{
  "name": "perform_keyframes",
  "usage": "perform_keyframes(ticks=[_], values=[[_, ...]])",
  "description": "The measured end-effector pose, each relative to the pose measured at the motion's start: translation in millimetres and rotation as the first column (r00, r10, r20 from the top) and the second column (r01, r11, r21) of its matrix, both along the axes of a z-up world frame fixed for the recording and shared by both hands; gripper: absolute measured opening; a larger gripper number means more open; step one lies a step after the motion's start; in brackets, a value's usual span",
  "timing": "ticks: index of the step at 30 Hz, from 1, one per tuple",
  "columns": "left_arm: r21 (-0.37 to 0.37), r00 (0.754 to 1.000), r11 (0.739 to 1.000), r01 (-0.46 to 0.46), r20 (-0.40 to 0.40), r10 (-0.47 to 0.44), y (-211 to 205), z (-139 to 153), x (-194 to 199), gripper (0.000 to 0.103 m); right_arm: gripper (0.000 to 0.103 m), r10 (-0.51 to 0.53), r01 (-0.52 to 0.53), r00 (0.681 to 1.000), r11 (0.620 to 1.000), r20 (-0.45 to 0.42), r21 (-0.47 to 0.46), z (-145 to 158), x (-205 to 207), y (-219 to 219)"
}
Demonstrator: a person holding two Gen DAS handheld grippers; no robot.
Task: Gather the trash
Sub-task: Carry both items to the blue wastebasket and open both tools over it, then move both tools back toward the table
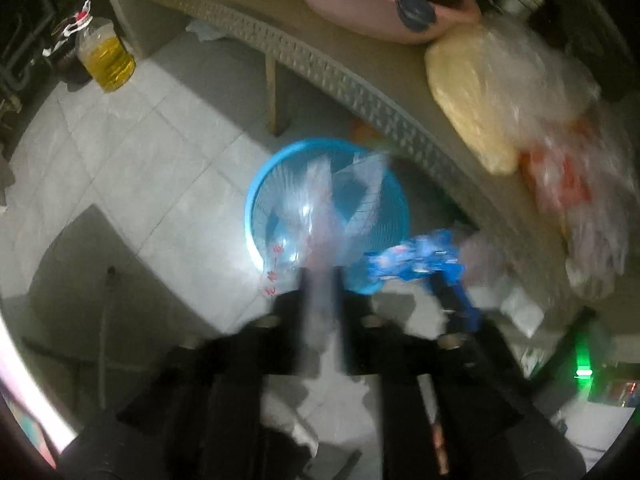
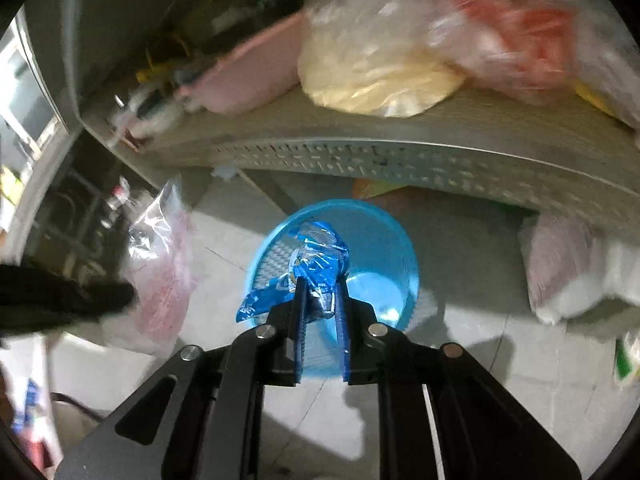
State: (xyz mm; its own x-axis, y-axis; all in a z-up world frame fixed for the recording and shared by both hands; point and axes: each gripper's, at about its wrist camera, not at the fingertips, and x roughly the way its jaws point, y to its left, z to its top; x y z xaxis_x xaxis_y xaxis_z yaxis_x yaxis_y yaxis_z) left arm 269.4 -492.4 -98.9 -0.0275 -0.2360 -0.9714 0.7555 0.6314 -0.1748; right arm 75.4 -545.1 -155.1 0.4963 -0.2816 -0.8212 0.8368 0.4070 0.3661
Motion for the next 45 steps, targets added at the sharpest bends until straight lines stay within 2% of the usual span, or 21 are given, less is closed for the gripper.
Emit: perform_keyframes(ticks=[1, 2, 4, 7, 12, 14, 19, 22, 25, 28, 31, 36, 39, 42, 45], values=[[-0.011, 1.000, 1.000, -0.003, 0.007, 0.003, -6, -3, 3, 0.053, 0.031, 0.008, -0.008, 1.000, 1.000, -0.030, -0.004, -11, 8, -4], [-0.016, 1.000, 1.000, -0.009, 0.018, 0.010, -8, -3, 3, 0.059, 0.039, 0.010, -0.010, 0.998, 1.000, -0.062, 0.004, -25, 14, -9], [-0.022, 0.999, 1.000, -0.015, 0.038, 0.016, -8, -2, 4, 0.062, 0.039, 0.008, -0.006, 0.995, 1.000, -0.096, 0.015, -40, 17, -14], [-0.038, 1.000, 0.999, -0.016, 0.018, 0.017, -5, -2, 6, 0.066, 0.041, -0.021, 0.024, 0.993, 0.999, -0.114, 0.029, -53, 6, -19], [-0.079, 0.998, 0.997, -0.016, 0.066, 0.022, 12, 18, 6, 0.069, 0.042, -0.052, 0.056, 0.993, 0.998, -0.107, 0.033, -54, -18, -18], [-0.109, 0.996, 0.994, -0.016, 0.087, 0.026, 21, 31, 5, 0.071, 0.042, -0.049, 0.051, 0.994, 0.998, -0.101, 0.021, -46, -28, -10], [-0.208, 0.985, 0.978, -0.012, 0.168, 0.048, 56, 73, -8, 0.080, 0.044, -0.016, 0.014, 0.997, 0.999, -0.070, -0.029, -8, -50, 20], [-0.276, 0.980, 0.961, -0.015, 0.186, 0.068, 82, 96, -17, 0.083, 0.055, 0.001, -0.004, 0.999, 0.997, -0.046, -0.071, 19, -60, 38], [-0.363, 0.985, 0.932, 0.004, 0.164, 0.060, 118, 118, -33, 0.083, 0.067, 0.041, -0.045, 0.999, 0.989, -0.036, -0.137, 53, -69, 62], [-0.405, 0.986, 0.913, 0.044, 0.163, 0.025, 154, 138, -54, 0.083, 0.081, 0.097, -0.103, 0.995, 0.967, -0.037, -0.235, 91, -75, 88], [-0.445, 0.982, 0.891, 0.087, 0.189, -0.002, 192, 158, -77, 0.083, 0.096, 0.171, -0.175, 0.984, 0.924, -0.040, -0.339, 127, -81, 114], [-0.479, 0.961, 0.875, 0.072, 0.268, 0.068, 267, 182, -110, 0.083, 0.097, 0.270, -0.285, 0.958, 0.888, -0.093, -0.360, 152, -79, 137], [-0.503, 0.946, 0.864, 0.013, 0.287, 0.153, 317, 189, -122, 0.084, 0.097, 0.304, -0.324, 0.946, 0.870, -0.113, -0.372, 162, -78, 150], [-0.513, 0.924, 0.857, -0.057, 0.298, 0.240, 360, 190, -129, 0.085, 0.097, 0.406, -0.399, 0.912, 0.843, -0.060, -0.360, 176, -77, 166], [-0.544, 0.899, 0.830, -0.124, 0.293, 0.326, 405, 188, -133, 0.086, 0.097, 0.498, -0.466, 0.867, 0.818, 0.009, -0.338, 189, -70, 180]])
